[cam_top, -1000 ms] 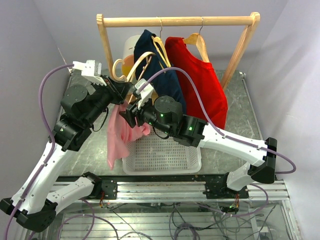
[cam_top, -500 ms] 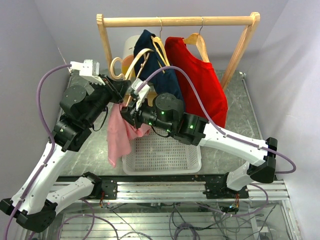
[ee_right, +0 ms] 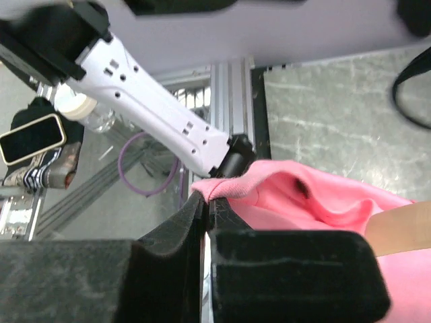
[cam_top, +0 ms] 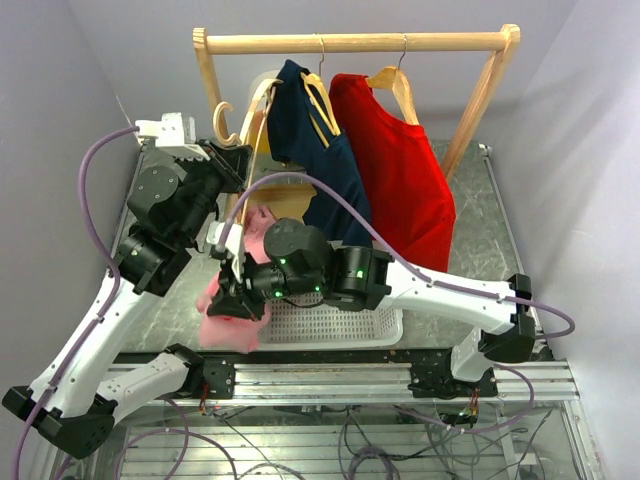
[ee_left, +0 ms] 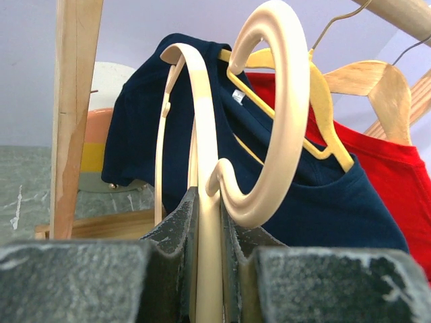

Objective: Remove the t-shirt from the hanger

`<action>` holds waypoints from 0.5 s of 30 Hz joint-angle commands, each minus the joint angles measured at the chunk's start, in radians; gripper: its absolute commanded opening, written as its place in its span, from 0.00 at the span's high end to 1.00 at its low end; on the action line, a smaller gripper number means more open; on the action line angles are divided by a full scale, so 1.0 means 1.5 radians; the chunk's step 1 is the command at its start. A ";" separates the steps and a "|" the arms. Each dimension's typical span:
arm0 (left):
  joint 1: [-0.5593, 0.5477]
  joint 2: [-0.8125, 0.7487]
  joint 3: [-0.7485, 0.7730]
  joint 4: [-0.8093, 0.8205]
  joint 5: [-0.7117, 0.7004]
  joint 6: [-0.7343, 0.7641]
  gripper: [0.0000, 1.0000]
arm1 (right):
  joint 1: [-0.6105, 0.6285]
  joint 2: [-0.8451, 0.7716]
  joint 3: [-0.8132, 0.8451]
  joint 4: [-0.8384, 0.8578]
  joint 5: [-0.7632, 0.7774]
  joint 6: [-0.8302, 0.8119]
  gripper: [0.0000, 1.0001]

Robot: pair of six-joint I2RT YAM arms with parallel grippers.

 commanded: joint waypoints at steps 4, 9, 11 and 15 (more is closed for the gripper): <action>-0.003 0.008 0.032 0.025 -0.025 0.043 0.93 | 0.021 -0.066 0.000 -0.030 0.063 0.030 1.00; -0.003 0.007 0.052 -0.012 -0.050 0.074 0.93 | 0.025 -0.116 0.053 -0.045 0.101 0.008 1.00; -0.003 0.002 0.053 -0.018 -0.061 0.080 0.93 | 0.025 -0.127 0.095 -0.055 0.089 -0.013 1.00; -0.003 -0.009 0.052 -0.026 -0.075 0.090 0.93 | 0.025 -0.145 0.160 -0.072 0.071 -0.058 1.00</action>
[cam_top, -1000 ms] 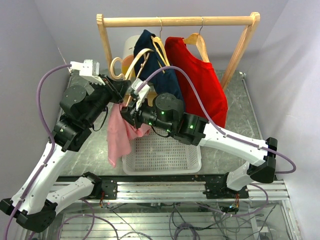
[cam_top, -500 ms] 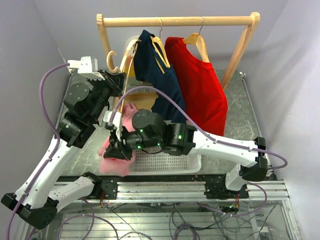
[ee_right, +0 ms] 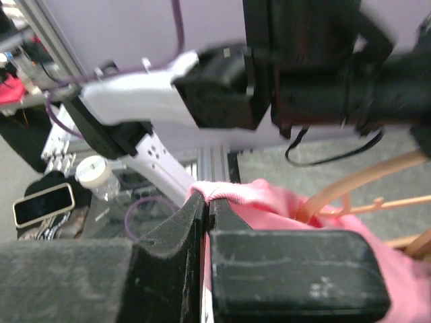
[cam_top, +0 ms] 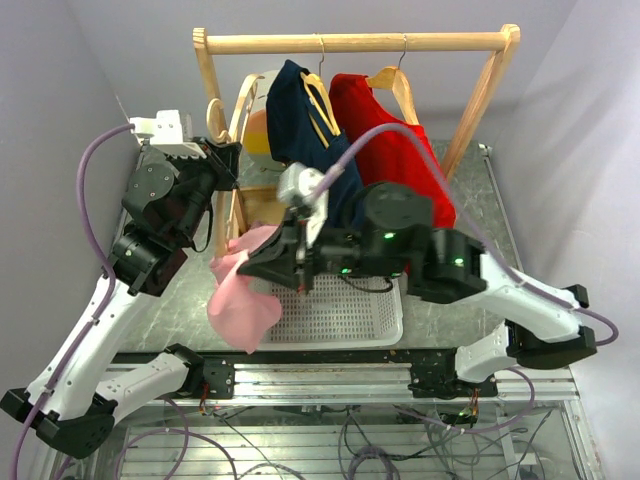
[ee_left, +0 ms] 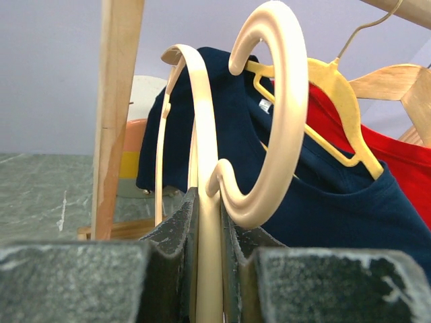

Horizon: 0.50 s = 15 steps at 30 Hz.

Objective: Remove the t-shirt from the hanger

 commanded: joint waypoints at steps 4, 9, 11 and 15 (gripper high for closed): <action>-0.003 -0.016 0.026 -0.005 -0.028 0.030 0.93 | 0.007 -0.050 0.110 0.005 0.001 -0.084 1.00; -0.003 -0.017 0.021 -0.013 -0.014 0.028 0.93 | 0.007 -0.074 0.161 0.034 0.024 -0.145 1.00; -0.004 -0.018 0.015 -0.015 -0.008 0.025 0.93 | 0.007 -0.086 0.177 0.054 0.048 -0.174 1.00; -0.003 -0.022 0.012 -0.019 0.003 0.022 0.93 | 0.007 -0.105 0.207 0.089 0.098 -0.230 1.00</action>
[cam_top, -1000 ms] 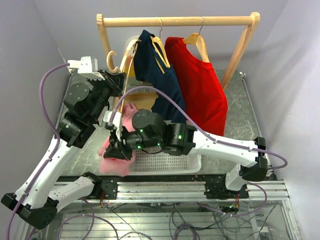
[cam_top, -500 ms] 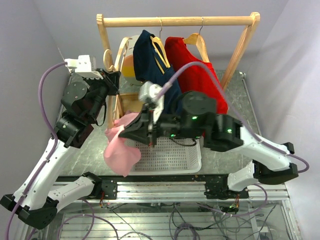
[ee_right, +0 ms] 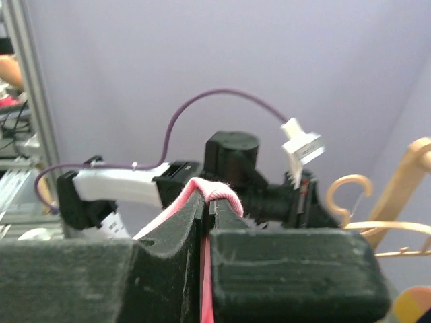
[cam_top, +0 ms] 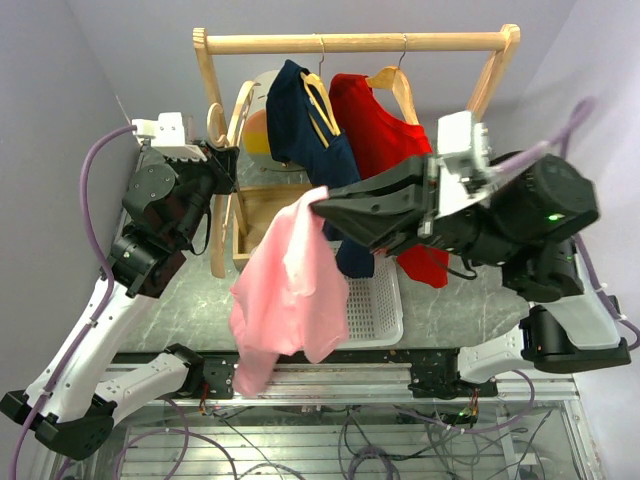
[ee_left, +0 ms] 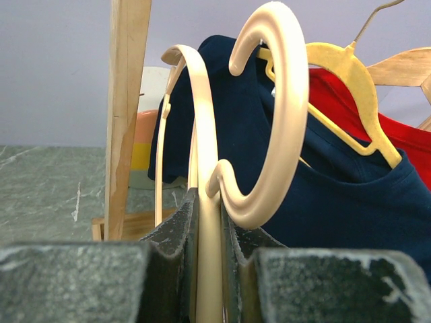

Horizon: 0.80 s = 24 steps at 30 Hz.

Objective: Remove the t-shirt from the hanger

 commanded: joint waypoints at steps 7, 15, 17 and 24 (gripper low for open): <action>-0.004 -0.014 0.026 0.003 0.045 0.005 0.93 | 0.003 -0.054 0.039 0.152 0.175 -0.150 1.00; -0.003 -0.011 0.041 0.001 0.070 0.005 0.93 | 0.003 -0.018 0.073 0.217 0.295 -0.243 1.00; -0.003 -0.011 0.043 -0.001 0.075 0.005 0.93 | 0.003 0.004 0.094 0.215 0.317 -0.264 1.00; -0.003 -0.014 0.039 -0.003 0.090 0.004 0.93 | 0.003 -0.017 -0.012 0.260 0.359 -0.282 1.00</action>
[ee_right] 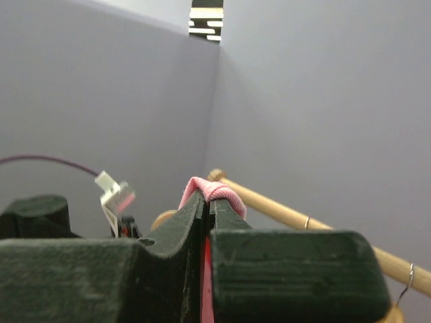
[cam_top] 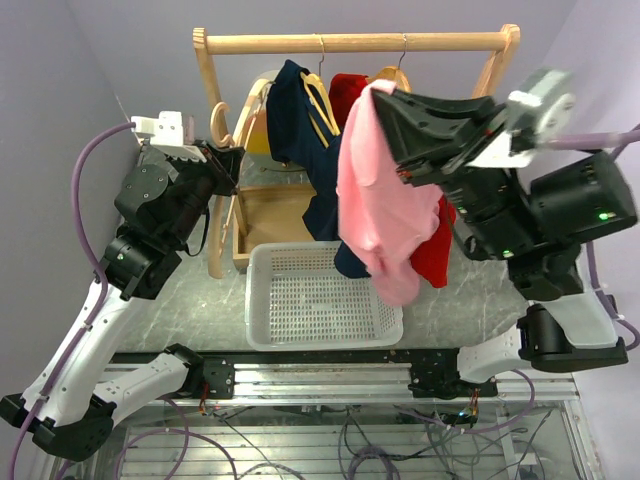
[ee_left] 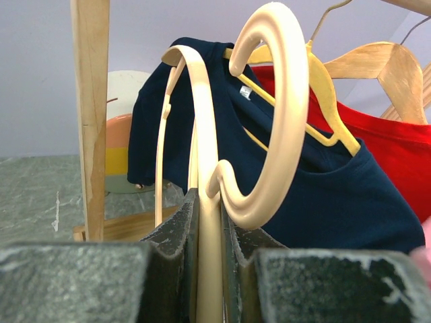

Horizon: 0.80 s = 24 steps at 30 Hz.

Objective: Remove the t-shirt from the hanger

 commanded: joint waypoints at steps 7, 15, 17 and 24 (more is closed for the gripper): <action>-0.003 -0.003 0.011 0.009 0.039 -0.002 0.93 | 0.003 -0.089 -0.279 0.079 0.059 0.115 1.00; -0.004 0.002 0.009 0.006 0.030 0.002 0.93 | 0.003 -0.056 -0.351 -0.012 0.004 0.291 1.00; -0.003 0.003 0.004 0.009 0.030 0.000 0.93 | 0.003 -0.051 -0.355 -0.009 -0.024 0.311 1.00; -0.004 0.000 -0.004 0.011 0.026 -0.004 0.93 | 0.003 -0.030 -0.344 -0.004 -0.063 0.331 1.00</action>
